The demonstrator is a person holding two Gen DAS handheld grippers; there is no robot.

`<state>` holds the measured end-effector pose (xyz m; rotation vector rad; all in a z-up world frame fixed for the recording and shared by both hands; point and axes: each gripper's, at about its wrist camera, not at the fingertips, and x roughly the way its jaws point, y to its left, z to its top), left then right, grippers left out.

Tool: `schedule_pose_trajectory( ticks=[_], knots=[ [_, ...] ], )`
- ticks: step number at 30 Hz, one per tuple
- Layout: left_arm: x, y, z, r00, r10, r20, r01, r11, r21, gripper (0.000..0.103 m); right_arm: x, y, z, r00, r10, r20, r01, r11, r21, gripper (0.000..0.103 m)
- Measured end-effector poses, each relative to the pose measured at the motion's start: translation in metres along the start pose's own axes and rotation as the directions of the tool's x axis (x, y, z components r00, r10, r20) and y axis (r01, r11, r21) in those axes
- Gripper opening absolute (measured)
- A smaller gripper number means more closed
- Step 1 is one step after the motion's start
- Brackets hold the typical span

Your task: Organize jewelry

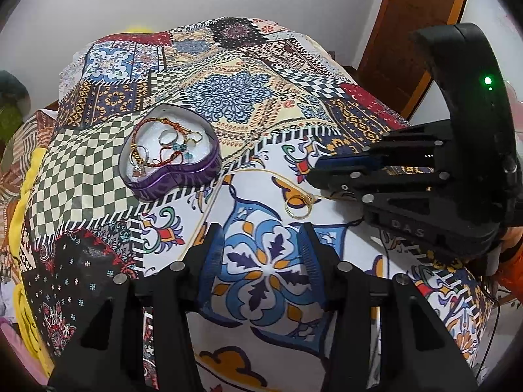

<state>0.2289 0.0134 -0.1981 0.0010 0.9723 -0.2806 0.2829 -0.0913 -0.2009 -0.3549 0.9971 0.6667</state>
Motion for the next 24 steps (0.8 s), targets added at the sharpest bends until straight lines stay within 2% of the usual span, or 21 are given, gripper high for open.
schedule_pose_trajectory(
  ticks=[8, 16, 22, 24],
  knots=[
    [-0.002, -0.019, 0.009, 0.999, -0.049, -0.004, 0.049, 0.999, 0.02, 0.047, -0.026, -0.014, -0.01, 0.999, 0.028, 0.041, -0.031, 0.996, 0.079, 0.009],
    [0.016, -0.029, 0.022, 0.999, -0.024, -0.032, 0.025, 0.999, 0.031, 0.046, -0.053, -0.021, -0.02, 0.996, 0.02, 0.083, -0.027, 0.996, 0.085, 0.009],
    [0.029, -0.025, 0.023, 0.998, -0.038, -0.054, 0.038, 0.999, -0.013, 0.039, -0.052, -0.021, -0.022, 0.996, 0.016, 0.083, -0.024, 0.995, 0.094, 0.009],
    [0.028, -0.025, 0.022, 0.998, -0.034, -0.049, 0.033, 0.999, -0.012, 0.032, -0.053, -0.021, -0.022, 0.996, 0.021, 0.092, -0.03, 0.994, 0.104, 0.009]
  ],
)
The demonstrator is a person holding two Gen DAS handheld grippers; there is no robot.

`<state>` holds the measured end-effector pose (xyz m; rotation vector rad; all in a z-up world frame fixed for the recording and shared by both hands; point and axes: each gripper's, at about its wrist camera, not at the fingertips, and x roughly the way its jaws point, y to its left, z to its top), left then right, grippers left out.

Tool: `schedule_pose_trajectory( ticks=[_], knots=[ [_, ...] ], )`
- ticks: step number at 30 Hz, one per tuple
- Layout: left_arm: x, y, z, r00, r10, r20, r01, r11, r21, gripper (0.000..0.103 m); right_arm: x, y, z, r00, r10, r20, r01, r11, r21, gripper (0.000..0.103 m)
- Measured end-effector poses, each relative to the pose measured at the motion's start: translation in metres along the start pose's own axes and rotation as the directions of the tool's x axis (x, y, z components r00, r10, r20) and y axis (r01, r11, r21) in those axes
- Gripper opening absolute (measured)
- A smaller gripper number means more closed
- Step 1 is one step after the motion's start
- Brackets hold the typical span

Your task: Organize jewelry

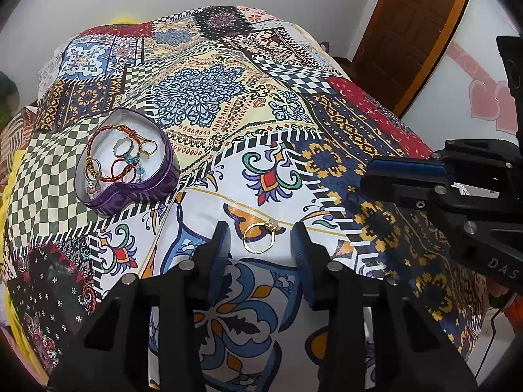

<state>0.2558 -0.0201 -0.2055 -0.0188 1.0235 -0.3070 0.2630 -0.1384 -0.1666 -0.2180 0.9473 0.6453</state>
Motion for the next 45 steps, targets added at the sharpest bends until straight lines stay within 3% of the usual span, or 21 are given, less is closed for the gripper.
schedule_pose_trajectory(
  ticks=[3, 13, 22, 32, 45],
  knots=[
    [0.001, 0.001, -0.002, 1.0, 0.009, 0.005, -0.009, 1.0, -0.008, 0.019, -0.001, 0.004, 0.0, 1.0, 0.005, 0.01, -0.005, 1.0, 0.008, 0.009],
    [-0.013, 0.011, -0.006, 0.999, 0.006, 0.045, -0.004, 0.999, -0.048, 0.019, -0.007, 0.016, 0.005, 1.0, -0.006, 0.024, 0.006, 1.0, 0.002, 0.009],
    [-0.044, 0.033, -0.003, 0.99, 0.077, 0.118, -0.072, 0.996, -0.043, 0.019, -0.006, 0.028, 0.023, 0.999, 0.0, 0.044, 0.001, 1.0, -0.01, 0.009],
    [-0.068, 0.074, 0.011, 0.976, 0.113, 0.187, -0.098, 0.991, -0.088, 0.019, 0.012, 0.049, 0.057, 0.997, 0.038, 0.069, -0.036, 0.999, -0.041, 0.009],
    [-0.052, 0.113, 0.031, 0.971, 0.133, 0.197, -0.11, 0.986, -0.125, 0.019, 0.049, 0.058, 0.103, 0.995, 0.083, 0.06, -0.081, 0.996, -0.027, 0.009]
  ],
)
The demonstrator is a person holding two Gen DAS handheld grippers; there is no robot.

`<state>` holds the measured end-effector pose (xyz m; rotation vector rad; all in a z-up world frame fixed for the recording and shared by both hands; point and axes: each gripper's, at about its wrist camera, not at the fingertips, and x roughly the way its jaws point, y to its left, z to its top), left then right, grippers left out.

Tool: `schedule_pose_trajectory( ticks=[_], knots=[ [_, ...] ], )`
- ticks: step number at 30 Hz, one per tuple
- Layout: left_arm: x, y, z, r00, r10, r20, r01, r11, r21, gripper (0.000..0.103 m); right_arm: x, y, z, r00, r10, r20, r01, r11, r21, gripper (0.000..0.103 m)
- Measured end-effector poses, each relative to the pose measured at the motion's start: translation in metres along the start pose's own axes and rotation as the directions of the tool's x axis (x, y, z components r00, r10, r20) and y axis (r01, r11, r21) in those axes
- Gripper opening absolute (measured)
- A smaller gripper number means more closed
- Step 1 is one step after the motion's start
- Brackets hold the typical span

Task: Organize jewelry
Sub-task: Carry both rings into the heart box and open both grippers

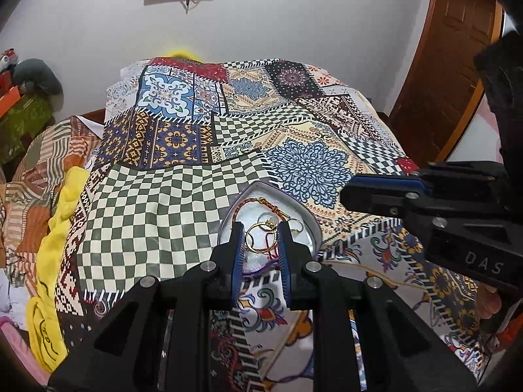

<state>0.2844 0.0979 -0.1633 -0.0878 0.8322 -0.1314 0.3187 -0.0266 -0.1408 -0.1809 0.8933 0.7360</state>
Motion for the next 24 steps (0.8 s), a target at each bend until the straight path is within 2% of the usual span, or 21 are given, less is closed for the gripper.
schedule_pose_trajectory(
  ticks=[15, 24],
  knots=[
    [0.048, 0.016, -0.005, 0.998, -0.026, -0.063, 0.024, 0.999, -0.027, 0.019, 0.052, -0.014, 0.002, 0.991, 0.059, -0.122, -0.051, 0.996, 0.068, 0.009],
    [0.052, 0.02, -0.006, 0.998, -0.008, -0.064, 0.006, 1.0, -0.03, 0.019, 0.062, -0.011, 0.0, 0.984, 0.089, -0.152, -0.08, 0.995, 0.063, 0.009]
  ],
)
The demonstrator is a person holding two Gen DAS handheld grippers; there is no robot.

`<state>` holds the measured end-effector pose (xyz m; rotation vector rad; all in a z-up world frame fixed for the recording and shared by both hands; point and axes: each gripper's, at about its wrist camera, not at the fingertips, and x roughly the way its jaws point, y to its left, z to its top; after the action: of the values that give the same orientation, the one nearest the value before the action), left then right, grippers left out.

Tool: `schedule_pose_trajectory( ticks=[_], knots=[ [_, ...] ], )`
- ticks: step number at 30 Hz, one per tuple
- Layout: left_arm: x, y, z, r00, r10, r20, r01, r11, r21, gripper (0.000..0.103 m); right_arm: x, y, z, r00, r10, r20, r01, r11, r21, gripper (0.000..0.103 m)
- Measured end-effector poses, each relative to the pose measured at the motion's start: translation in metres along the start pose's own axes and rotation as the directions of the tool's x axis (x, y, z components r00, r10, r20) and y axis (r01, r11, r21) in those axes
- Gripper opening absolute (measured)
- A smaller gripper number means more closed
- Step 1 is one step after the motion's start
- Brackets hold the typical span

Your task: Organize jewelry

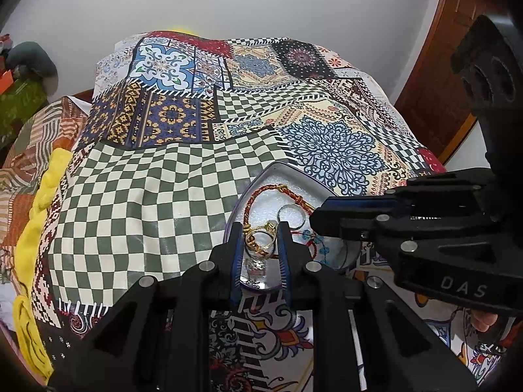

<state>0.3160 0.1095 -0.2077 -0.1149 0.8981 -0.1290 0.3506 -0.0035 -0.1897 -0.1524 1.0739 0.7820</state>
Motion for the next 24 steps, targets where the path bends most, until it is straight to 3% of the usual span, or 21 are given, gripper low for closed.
schedule_pose_trajectory(
  ticks=[5, 8, 13, 19, 24],
  knots=[
    [-0.001, 0.002, 0.0, 1.0, 0.018, -0.012, -0.018, 1.0, -0.006, 0.019, 0.0, -0.002, 0.003, 1.0, 0.021, -0.008, -0.021, 1.0, 0.01, 0.01],
    [-0.006, 0.0, 0.001, 1.0, 0.017, -0.012, -0.017, 1.0, -0.006, 0.019, -0.002, -0.003, 0.003, 0.999, 0.037, -0.012, -0.036, 0.999, 0.025, 0.021],
    [-0.025, -0.006, 0.002, 1.0, 0.018, 0.008, -0.018, 1.0, -0.004, 0.019, -0.02, 0.002, -0.001, 0.999, -0.006, 0.032, 0.006, 1.0, 0.014, 0.023],
    [-0.059, -0.014, 0.001, 0.998, 0.036, 0.052, -0.037, 0.999, 0.006, 0.019, -0.061, 0.017, -0.011, 0.989, -0.08, 0.128, 0.083, 0.996, -0.02, 0.023],
    [-0.111, -0.026, -0.002, 0.991, 0.04, 0.128, -0.041, 0.999, 0.009, 0.019, -0.11, 0.039, -0.024, 0.965, -0.119, 0.233, 0.131, 0.991, -0.04, 0.023]
  ],
)
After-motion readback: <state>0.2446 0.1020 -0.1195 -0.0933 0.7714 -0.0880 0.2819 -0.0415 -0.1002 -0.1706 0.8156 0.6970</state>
